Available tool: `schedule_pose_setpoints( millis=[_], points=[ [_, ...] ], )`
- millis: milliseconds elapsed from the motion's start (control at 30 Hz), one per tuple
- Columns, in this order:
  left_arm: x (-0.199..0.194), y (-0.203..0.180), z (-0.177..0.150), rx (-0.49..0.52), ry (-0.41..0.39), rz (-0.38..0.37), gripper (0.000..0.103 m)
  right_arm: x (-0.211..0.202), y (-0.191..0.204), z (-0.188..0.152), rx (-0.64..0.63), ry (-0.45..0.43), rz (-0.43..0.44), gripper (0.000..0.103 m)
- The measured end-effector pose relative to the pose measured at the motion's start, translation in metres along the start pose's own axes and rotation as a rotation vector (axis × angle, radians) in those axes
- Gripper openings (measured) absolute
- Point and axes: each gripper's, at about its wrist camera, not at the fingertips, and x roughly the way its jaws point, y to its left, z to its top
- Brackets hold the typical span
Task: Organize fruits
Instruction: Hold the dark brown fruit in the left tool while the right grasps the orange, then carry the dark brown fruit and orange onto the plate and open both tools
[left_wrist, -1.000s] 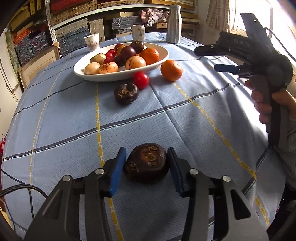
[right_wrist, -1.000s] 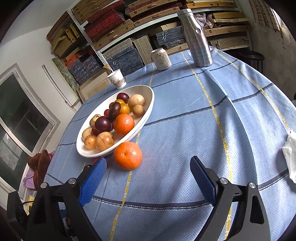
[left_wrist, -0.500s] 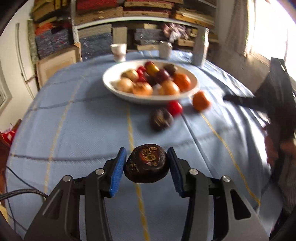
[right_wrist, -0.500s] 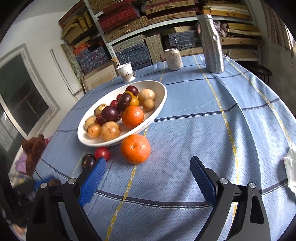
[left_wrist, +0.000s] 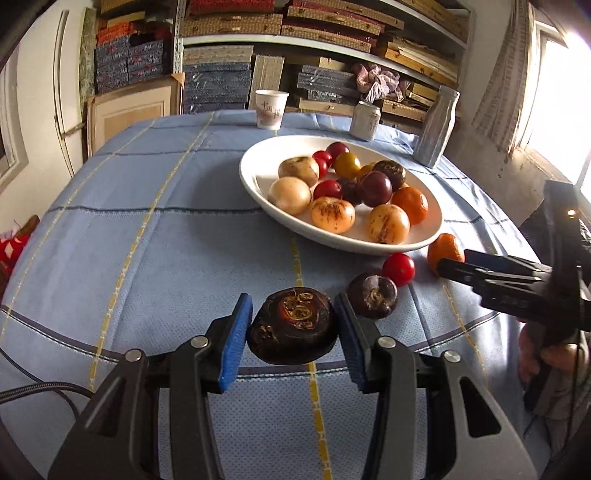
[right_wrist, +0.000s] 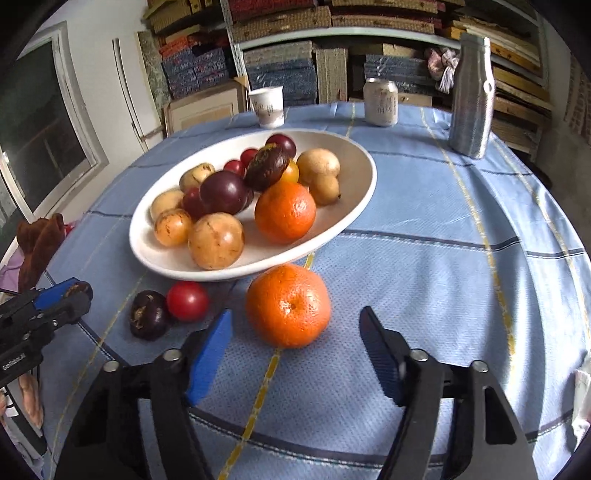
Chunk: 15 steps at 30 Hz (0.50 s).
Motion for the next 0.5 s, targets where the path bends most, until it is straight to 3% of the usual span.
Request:
schedule_pose_setpoints(
  millis=[100,333,500],
  points=[
    [0.005,0.001,-0.003,-0.006,0.023,-0.009,0.045,0.003,-0.002,-0.002,0.008,0.017,0.035,0.047],
    [0.018,0.008,-0.006,-0.04,0.078,-0.028,0.045,-0.011,-0.002,-0.007,0.025,-0.027,0.04,0.046],
    [0.018,0.01,-0.006,-0.055,0.074,-0.027,0.045,-0.027,0.0,-0.015,0.021,-0.051,0.059,0.046]
  ],
)
